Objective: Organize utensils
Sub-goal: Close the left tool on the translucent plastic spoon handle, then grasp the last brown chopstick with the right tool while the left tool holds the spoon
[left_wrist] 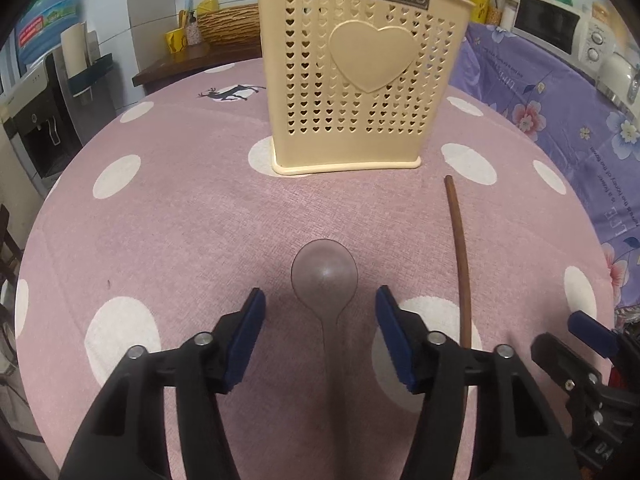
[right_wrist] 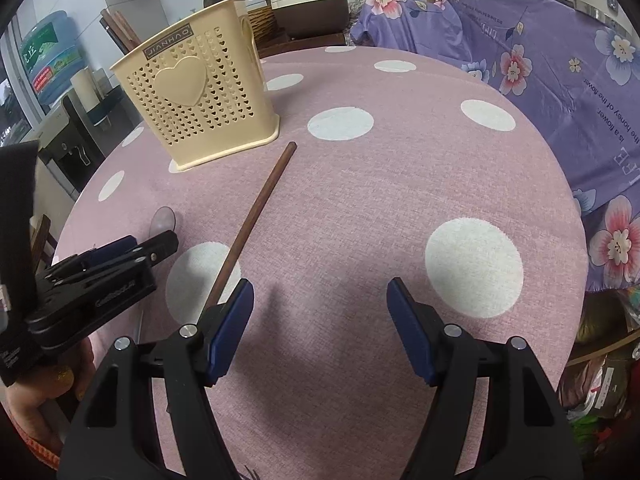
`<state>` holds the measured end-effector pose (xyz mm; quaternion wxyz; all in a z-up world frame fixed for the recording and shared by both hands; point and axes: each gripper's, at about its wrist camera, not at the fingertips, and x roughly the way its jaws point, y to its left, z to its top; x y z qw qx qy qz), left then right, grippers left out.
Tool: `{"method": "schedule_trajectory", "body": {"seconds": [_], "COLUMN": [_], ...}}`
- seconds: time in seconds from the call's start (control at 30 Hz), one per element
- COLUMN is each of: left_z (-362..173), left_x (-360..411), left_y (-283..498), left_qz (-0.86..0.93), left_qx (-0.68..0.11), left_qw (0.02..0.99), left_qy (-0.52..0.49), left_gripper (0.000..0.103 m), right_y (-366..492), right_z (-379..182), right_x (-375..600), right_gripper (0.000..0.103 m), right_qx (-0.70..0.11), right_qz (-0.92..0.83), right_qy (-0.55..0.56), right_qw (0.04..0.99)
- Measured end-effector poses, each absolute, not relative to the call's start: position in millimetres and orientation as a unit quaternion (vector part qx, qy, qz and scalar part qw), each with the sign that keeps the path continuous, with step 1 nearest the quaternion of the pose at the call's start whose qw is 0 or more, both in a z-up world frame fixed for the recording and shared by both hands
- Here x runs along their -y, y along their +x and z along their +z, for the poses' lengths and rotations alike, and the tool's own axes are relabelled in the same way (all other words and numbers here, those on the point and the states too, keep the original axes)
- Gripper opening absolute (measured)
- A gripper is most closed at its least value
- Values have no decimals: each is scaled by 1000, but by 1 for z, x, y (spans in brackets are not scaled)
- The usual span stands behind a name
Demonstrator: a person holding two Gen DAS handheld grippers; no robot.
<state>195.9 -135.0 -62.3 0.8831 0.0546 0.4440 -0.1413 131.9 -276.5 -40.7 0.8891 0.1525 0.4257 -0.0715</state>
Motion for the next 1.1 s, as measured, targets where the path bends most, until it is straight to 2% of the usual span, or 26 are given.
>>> {"method": "schedule_trajectory", "body": {"seconds": [0.17, 0.3, 0.43, 0.6, 0.8, 0.9, 0.93, 1.1], "left_z": [-61, -60, -54, -21, 20, 26, 26, 25], "left_x": [138, 142, 135, 111, 79, 72, 71, 64], "left_y": [201, 205, 204, 193, 174, 170, 169, 169], "left_qz": [-131, -128, -133, -143, -140, -138, -138, -144], "left_qx": [-444, -443, -435, -391, -330, -319, -318, -317], "left_qw": [884, 885, 889, 909, 933, 937, 938, 937], "left_qy": [58, 63, 46, 5, -25, -30, -32, -40], "left_gripper": [47, 36, 36, 36, 36, 36, 36, 36], "right_y": [132, 133, 136, 153, 194, 216, 221, 245], "right_z": [-42, -44, -42, -37, -28, -32, -34, -47], "right_x": [279, 279, 277, 277, 260, 252, 251, 256], "right_gripper": [69, 69, 69, 69, 56, 47, 40, 31], "right_qx": [-426, -428, -429, -429, -426, -434, -439, -460], "right_qz": [-71, -71, -64, -52, -40, -55, -59, -89], "right_qy": [155, 157, 154, 161, 155, 135, 132, 135], "right_qw": [889, 887, 888, 887, 890, 889, 887, 873]}}
